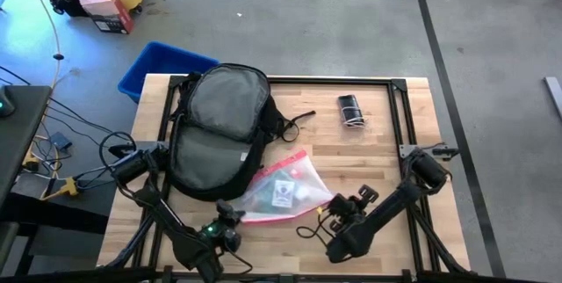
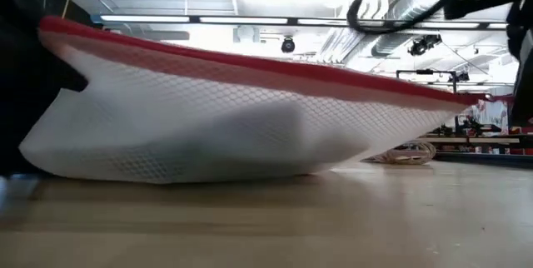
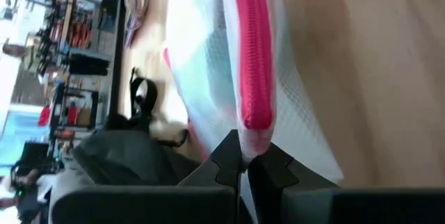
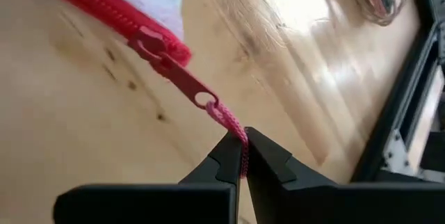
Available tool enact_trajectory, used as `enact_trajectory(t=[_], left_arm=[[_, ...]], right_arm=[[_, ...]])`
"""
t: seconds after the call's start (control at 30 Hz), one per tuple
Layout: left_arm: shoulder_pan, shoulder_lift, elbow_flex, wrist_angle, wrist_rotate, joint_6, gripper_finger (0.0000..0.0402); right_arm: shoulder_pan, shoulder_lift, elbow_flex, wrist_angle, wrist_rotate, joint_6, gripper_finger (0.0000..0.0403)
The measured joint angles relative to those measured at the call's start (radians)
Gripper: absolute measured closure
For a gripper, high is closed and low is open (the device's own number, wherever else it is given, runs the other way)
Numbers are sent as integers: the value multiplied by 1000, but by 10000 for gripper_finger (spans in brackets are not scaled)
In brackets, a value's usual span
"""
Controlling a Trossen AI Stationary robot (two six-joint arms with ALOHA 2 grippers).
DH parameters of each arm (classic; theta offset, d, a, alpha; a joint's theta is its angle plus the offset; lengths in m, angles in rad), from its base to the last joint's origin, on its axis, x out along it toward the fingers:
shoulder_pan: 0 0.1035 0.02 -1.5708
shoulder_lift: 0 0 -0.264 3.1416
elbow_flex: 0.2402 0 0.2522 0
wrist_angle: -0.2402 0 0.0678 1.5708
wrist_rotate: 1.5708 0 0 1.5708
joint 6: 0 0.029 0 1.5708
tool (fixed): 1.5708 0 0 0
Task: Unpack backpack
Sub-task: Close the pink zip bag, then put the pink zip bag into the black backpack
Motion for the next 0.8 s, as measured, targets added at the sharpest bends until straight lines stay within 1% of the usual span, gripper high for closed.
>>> enact_trajectory(t=[0.13, 0.2, 0.27, 0.33, 0.4, 0.47, 0.57, 0.63, 0.7, 0.77, 0.8], left_arm=[[5, 0, 0, 85, -39, 8, 401], [19, 0, 0, 176, -44, 63, 401], [41, 0, -1, 291, -30, 159, 401], [68, 1, -1, 418, 18, 292, 401], [96, 1, -1, 535, 114, 412, 401], [115, 1, 2, 595, 193, 473, 397], [121, 0, 30, 567, 228, 499, 377], [115, -3, 53, 485, 234, 484, 358], [106, -5, 74, 381, 237, 421, 338], [93, -5, 91, 288, 260, 347, 318], [86, -5, 96, 255, 276, 314, 309]], right_arm=[[26, 1, -20, -27, 3, 31, 403], [35, 0, -20, -37, -2, 27, 403], [37, 1, -21, -37, -5, -1, 403], [35, 1, -21, -38, -14, -27, 403], [34, 1, -21, -37, -39, -47, 402], [35, 1, -19, -37, -78, -82, 393], [52, 1, -18, -21, -181, -164, 357], [74, 1, -18, 21, -238, -217, 322], [102, 1, -18, 89, -286, -266, 285], [133, 1, -17, 210, -291, -319, 248], [146, 1, -15, 257, -261, -327, 231]])
